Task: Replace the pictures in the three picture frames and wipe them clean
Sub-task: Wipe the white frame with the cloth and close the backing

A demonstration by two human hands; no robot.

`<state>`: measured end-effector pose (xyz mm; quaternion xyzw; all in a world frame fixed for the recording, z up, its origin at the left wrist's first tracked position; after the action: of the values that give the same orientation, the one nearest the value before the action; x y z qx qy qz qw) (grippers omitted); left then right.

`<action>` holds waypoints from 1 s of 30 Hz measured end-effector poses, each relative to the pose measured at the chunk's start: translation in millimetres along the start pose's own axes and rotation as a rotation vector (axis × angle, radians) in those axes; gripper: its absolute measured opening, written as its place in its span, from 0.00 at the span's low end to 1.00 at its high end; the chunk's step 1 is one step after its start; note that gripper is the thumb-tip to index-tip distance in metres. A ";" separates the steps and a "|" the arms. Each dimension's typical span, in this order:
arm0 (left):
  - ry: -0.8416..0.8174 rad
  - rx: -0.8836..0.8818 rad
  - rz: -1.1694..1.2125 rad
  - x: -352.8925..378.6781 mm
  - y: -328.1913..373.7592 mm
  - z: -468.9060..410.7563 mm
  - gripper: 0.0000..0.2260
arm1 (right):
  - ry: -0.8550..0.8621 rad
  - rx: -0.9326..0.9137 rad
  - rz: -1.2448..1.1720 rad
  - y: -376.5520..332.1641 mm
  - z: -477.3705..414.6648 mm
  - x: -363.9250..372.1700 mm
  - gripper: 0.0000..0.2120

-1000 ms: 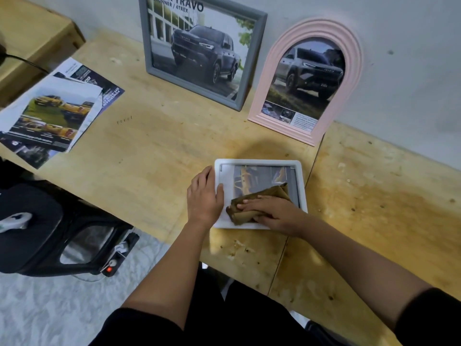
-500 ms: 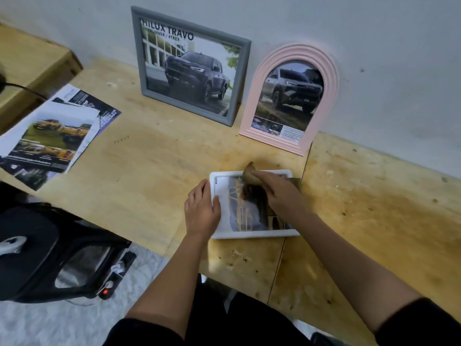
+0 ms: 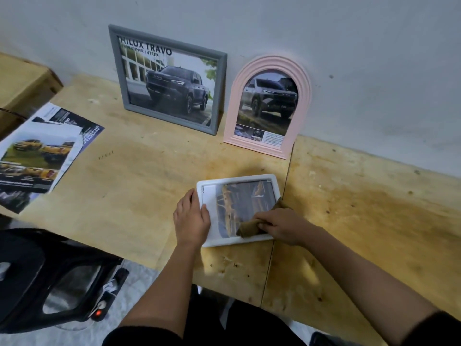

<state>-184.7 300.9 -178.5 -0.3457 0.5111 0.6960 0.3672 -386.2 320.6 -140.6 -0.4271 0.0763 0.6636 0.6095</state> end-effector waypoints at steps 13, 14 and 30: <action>0.021 0.023 0.003 -4.2 3.6 2.0 0.21 | 0.186 0.396 0.165 27.6 27.9 -38.8 0.11; 0.017 0.027 0.004 -4.0 2.9 1.3 0.21 | 0.234 0.457 0.020 45.6 37.0 -43.0 0.10; -0.013 0.083 0.102 -6.9 -0.9 -0.3 0.23 | 0.345 0.711 -0.133 157.2 87.5 37.7 0.30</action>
<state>-180.5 299.7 -173.1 -0.2991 0.5539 0.6944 0.3487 -561.0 364.4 -176.8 -0.2987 0.3746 0.4734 0.7391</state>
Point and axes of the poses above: each hand's wrist, its own z-axis away from the middle knuckle, its own x-axis out of the palm, y = z × x, the point moved 9 cm from there along -z, towards the middle knuckle, and after that the axes turned 6 degrees about -y, right-handed, at the moved point
